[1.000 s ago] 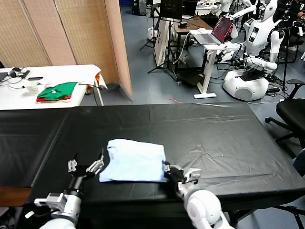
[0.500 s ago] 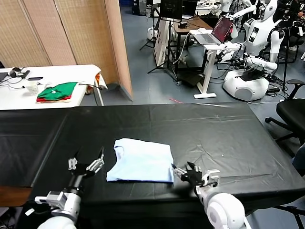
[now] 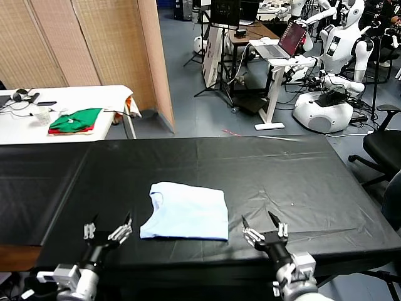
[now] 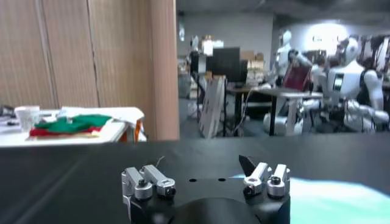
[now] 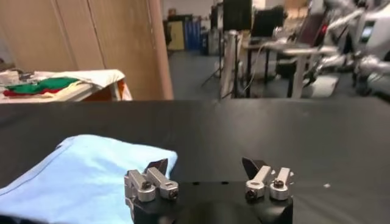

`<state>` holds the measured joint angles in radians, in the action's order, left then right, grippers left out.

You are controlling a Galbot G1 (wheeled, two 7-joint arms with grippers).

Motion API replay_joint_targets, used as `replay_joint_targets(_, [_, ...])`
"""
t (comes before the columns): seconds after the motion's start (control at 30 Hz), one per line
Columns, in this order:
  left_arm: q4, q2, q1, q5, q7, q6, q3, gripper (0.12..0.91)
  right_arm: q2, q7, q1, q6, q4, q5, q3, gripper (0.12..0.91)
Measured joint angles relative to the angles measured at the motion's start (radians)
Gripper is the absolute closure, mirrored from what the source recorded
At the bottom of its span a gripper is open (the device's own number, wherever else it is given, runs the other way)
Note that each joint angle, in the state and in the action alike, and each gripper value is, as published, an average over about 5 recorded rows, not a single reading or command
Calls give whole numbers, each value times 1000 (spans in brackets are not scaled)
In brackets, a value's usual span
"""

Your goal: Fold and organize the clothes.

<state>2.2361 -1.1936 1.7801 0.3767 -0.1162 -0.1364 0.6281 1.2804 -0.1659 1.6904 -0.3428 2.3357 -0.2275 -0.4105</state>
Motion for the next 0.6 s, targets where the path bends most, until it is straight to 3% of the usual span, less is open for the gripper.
replay_joint_targets(0.33, [32,44,102,51,-8,-18,33,123,34,-107,249,244,70,156,-11,118])
replay_joint_targets(0.6, [46,50,162,63,-18,-58,66,123,42,-193,410,290,90,201,23,118])
